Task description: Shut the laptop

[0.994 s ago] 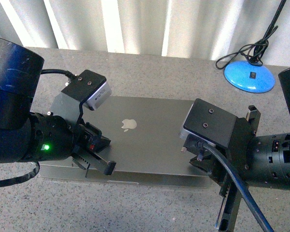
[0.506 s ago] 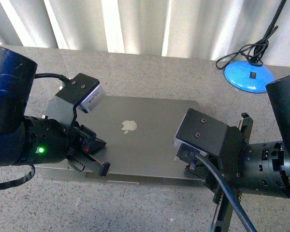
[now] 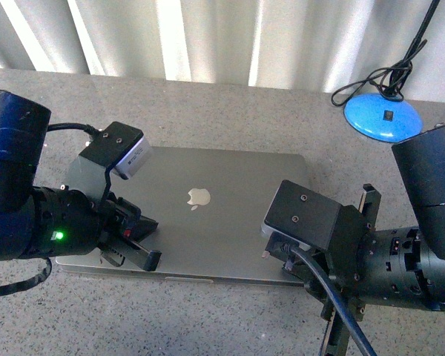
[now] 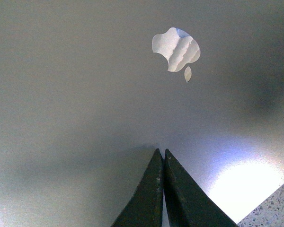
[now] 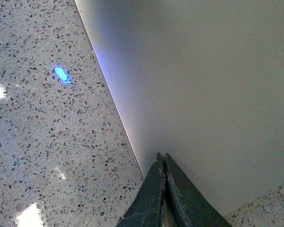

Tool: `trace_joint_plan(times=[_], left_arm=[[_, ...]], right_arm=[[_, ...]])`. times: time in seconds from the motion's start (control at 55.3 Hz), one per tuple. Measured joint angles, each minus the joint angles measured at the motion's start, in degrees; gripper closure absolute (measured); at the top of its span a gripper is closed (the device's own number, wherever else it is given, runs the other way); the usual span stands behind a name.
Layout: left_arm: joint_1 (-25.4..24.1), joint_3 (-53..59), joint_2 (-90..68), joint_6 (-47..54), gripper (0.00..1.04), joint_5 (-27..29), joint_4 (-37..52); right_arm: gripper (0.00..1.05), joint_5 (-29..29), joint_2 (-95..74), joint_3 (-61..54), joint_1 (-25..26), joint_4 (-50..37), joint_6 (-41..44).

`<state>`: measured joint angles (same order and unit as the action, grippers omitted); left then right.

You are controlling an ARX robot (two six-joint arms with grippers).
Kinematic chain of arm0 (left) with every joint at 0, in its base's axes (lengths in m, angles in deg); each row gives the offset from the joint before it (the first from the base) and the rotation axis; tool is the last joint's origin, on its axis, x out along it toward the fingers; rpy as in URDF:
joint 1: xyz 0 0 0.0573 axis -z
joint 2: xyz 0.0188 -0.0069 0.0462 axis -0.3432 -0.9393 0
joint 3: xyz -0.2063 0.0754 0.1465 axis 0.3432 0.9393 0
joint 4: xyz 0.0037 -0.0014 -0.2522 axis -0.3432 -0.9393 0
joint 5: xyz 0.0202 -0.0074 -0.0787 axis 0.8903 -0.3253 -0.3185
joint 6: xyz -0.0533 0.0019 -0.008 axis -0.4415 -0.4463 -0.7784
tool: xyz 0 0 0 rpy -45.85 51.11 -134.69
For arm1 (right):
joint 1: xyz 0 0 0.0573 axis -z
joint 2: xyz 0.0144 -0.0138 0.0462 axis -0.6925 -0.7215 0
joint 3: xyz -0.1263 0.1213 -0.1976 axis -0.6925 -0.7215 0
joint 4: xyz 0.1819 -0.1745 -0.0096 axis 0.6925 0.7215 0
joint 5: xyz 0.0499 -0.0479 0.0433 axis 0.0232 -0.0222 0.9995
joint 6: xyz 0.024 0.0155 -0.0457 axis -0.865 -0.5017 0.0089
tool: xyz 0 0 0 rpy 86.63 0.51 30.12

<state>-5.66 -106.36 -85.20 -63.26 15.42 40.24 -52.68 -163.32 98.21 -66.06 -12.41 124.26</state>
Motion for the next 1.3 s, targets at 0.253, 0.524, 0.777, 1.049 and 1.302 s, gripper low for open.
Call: trace_joint_plan(times=[0.253,0.524,0.777,1.049,1.302], left_arm=[[-0.5,-0.4,-1.3,-0.9,1.01,-0.4,1.7],[-0.5,0.8,-4.3,-4.0,1.01,-0.4,7.3],[-0.8,1.1,-4.6,-4.7,1.01,-0.3,8.1],[-3.8,2.5,-0.5,-8.0,1.01,6.8,11.7],[-13.7,4.9,15.6,-22.3,0.99,37.3,23.5]], right_arm=[[1.04,-0.2,-0.3,0.1,0.0,0.0,0.0],[1.04,-0.3,-2.6,0.1,0.2,-1.4,0.3],[1.04,-0.4,-2.8,0.1,0.2,-1.5,0.6],[1.04,-2.3,2.7,0.1,0.9,-0.3,-1.1],[1.04,-8.4,22.6,1.2,5.4,-7.0,-10.8]])
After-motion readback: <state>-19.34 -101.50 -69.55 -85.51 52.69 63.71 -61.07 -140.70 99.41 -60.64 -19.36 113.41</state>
